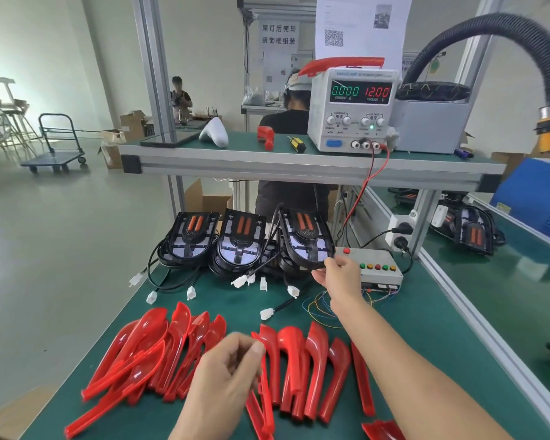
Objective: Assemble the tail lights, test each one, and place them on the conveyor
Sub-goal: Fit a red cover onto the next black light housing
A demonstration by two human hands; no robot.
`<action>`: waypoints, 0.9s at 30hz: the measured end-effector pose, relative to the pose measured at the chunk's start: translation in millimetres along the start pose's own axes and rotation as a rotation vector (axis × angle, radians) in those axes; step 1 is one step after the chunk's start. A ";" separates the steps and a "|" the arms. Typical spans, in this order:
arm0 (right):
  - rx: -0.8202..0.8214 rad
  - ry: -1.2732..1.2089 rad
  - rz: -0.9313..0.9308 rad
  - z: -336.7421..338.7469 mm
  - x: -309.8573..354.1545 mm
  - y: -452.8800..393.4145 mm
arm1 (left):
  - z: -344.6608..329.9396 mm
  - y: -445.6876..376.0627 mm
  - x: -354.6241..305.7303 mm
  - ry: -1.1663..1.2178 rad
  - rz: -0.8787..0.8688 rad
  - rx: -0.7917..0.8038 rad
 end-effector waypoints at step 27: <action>0.031 -0.111 0.223 90.7 20.4 102.5 | -24.5 -143.7 -57.3 -0.391 -0.232 -0.167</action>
Point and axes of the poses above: each hand's wrist, its own y-axis away from the middle knuckle, its own z-axis out of the back of the hand, x = y × z, the point moved 9 cm from there along -y, towards the middle knuckle, and after that the axes turned 3 degrees about -z, right-handed, at the moved point
